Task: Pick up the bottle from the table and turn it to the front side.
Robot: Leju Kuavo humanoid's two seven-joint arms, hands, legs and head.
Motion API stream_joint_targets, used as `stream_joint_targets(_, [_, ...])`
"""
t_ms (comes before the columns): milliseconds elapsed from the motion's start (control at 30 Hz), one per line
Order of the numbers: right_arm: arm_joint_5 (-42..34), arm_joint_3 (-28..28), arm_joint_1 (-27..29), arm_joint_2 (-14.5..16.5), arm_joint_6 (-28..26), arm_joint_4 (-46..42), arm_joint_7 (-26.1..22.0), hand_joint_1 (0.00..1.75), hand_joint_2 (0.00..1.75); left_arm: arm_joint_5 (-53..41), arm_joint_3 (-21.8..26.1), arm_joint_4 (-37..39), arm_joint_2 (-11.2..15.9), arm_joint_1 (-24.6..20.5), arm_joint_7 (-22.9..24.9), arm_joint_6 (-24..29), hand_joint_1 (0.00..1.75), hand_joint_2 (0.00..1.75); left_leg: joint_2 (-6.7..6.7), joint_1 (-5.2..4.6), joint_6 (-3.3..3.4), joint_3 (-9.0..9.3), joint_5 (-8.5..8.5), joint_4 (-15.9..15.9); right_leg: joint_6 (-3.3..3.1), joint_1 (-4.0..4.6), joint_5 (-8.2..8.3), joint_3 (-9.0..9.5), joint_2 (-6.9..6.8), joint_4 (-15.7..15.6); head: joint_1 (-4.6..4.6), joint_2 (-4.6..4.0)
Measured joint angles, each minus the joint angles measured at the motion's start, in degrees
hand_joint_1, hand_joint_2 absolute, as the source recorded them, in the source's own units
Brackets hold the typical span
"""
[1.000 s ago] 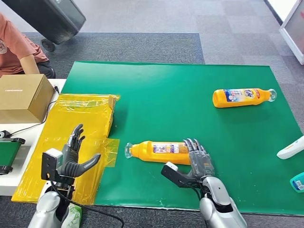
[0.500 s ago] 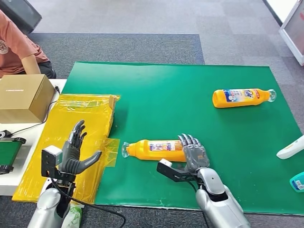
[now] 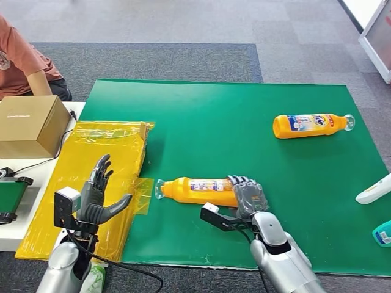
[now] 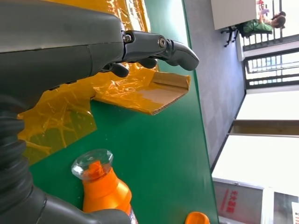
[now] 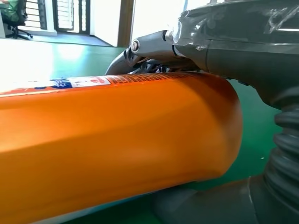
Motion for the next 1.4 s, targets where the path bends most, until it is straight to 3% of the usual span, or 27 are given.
stream_joint_targets(100, [-8.11, -0.48, 0.59, 0.14, 1.09, -0.56, -4.81, 1.75, 1.75, 0.2, 0.01, 0.0, 0.02, 0.17, 0.01, 0.01, 0.0, 1.75, 0.0, 0.0, 0.0, 0.0, 0.0, 0.0, 0.0, 0.0, 0.0, 0.0, 0.0, 0.0, 0.01, -0.01])
stream_joint_targets(267, [-32.32, -3.29, 4.03, 0.84, 8.55, -5.14, -15.59, 1.75, 1.75, 1.04, 0.01, -0.13, 0.13, 1.22, -0.25, 0.26, 0.0, 1.75, -0.02, 0.0, 0.0, -0.1, -0.01, 0.0, 0.02, 0.0, -0.02, -0.06, -0.05, 0.0, -0.01, 0.02])
stream_joint_targets(400, [-46.7, -6.28, 6.63, 0.93, 12.08, -10.04, -20.03, 1.75, 1.75, 1.89, 0.01, -0.16, 0.31, 1.87, -1.19, 0.64, 0.0, 1.75, -0.03, -0.01, 0.0, -0.15, -0.01, 0.0, 0.03, -0.01, -0.03, -0.09, -0.05, 0.0, 0.0, 0.01])
stream_joint_targets(533, [-53.99, -8.15, 8.7, 0.96, 13.49, -14.78, -22.42, 1.75, 1.75, 3.27, -0.02, -0.63, 0.58, 2.1, -1.83, 0.54, 0.0, 1.75, -0.03, -0.01, 0.01, -0.16, -0.01, 0.0, 0.03, -0.01, -0.03, -0.11, -0.05, 0.0, 0.0, 0.01])
stream_joint_targets(733, [-56.16, -8.45, 10.64, 1.47, 13.2, -19.3, -24.3, 1.75, 1.75, 7.61, -0.93, -1.5, 0.65, 1.68, -1.24, -2.14, 0.0, 1.75, -0.02, 0.0, 0.0, -0.16, -0.01, 0.0, 0.02, -0.01, -0.02, -0.15, -0.04, 0.0, -0.01, 0.01])
stream_joint_targets(1000, [-54.48, -6.81, 10.44, 2.36, 11.57, -19.63, -24.64, 1.75, 1.75, 12.65, -5.99, -1.53, 0.1, -0.35, 0.54, -6.56, 0.0, 1.75, -0.03, -0.01, 0.01, -0.17, 0.0, 0.0, 0.02, -0.01, -0.02, -0.13, -0.05, 0.0, -0.01, 0.01])
stream_joint_targets(1300, [-49.67, -3.37, 6.38, 3.85, 8.99, -14.25, -24.39, 1.75, 1.75, 17.73, -17.45, -1.35, 0.46, -7.07, 4.39, -13.9, 0.0, 1.75, -0.03, -0.01, 0.02, -0.18, 0.03, 0.01, 0.02, -0.01, 0.02, -0.14, -0.05, 0.0, 0.02, 0.0])
stream_joint_targets(1400, [-49.48, -3.08, 6.02, 4.02, 8.88, -13.55, -24.45, 1.75, 1.75, 17.92, -18.56, -1.33, 0.61, -7.73, 4.61, -14.08, 0.0, 1.75, -0.03, -0.01, 0.02, -0.18, 0.03, 0.01, 0.02, -0.01, 0.02, -0.14, -0.04, 0.01, 0.03, -0.01])
